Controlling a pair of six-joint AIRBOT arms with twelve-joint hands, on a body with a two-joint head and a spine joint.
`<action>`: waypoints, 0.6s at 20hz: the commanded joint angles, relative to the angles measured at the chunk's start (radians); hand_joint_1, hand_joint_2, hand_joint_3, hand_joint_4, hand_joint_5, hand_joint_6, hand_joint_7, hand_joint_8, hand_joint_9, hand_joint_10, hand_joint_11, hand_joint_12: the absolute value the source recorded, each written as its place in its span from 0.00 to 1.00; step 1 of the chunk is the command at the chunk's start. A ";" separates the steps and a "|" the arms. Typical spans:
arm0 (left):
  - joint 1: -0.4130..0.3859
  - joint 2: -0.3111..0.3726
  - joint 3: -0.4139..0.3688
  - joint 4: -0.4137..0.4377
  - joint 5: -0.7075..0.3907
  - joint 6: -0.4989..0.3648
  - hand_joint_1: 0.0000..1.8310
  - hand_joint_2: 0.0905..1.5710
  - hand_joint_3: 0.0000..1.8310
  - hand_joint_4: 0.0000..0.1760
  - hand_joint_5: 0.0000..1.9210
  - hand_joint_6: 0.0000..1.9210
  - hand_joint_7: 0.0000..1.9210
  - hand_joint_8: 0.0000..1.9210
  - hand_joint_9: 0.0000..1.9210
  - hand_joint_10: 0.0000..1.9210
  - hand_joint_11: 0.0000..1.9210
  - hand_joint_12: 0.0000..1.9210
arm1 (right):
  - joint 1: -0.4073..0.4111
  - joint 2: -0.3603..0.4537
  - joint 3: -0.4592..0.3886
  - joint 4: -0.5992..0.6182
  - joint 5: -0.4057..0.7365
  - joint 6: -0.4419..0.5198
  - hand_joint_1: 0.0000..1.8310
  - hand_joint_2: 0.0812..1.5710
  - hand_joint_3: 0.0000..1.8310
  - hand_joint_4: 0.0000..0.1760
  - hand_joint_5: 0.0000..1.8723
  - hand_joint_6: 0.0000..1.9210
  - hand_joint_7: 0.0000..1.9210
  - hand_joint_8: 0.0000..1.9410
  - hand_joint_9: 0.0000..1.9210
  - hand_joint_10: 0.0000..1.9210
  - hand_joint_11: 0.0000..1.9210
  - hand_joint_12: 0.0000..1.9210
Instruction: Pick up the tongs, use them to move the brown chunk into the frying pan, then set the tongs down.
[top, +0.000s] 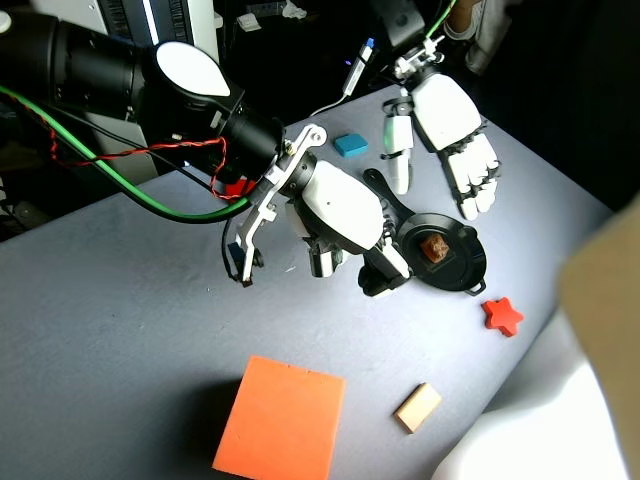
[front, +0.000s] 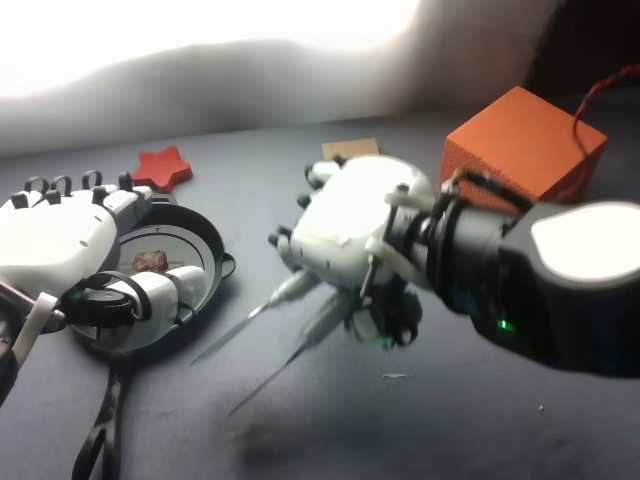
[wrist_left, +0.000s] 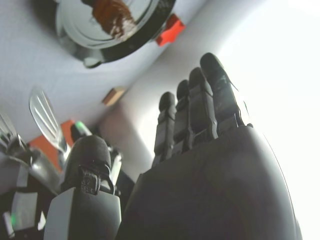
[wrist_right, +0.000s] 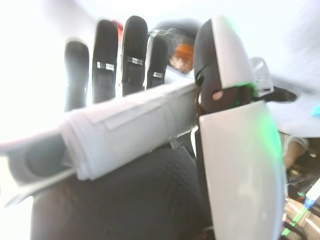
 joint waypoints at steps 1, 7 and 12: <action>-0.009 0.007 -0.003 0.074 -0.068 0.002 0.09 0.83 0.00 0.18 0.08 0.00 0.06 0.00 0.06 0.00 0.00 0.31 | -0.002 -0.001 0.003 -0.053 -0.017 0.024 0.48 0.73 0.00 0.00 0.24 0.31 0.36 0.10 0.21 0.38 0.02 0.84; -0.008 -0.007 -0.013 0.073 -0.068 0.002 0.08 0.83 0.00 0.18 0.07 0.00 0.06 0.00 0.06 0.00 0.00 0.31 | -0.065 -0.024 0.027 -0.069 -0.023 0.066 0.39 0.71 0.00 0.00 0.10 0.22 0.23 0.00 0.10 0.26 0.00 0.64; -0.013 -0.008 -0.018 0.073 -0.068 0.002 0.09 0.83 0.00 0.15 0.08 0.00 0.06 0.00 0.06 0.00 0.00 0.30 | -0.086 -0.016 0.025 -0.069 -0.018 0.062 0.30 0.65 0.00 0.00 0.00 0.05 0.05 0.00 0.01 0.09 0.00 0.21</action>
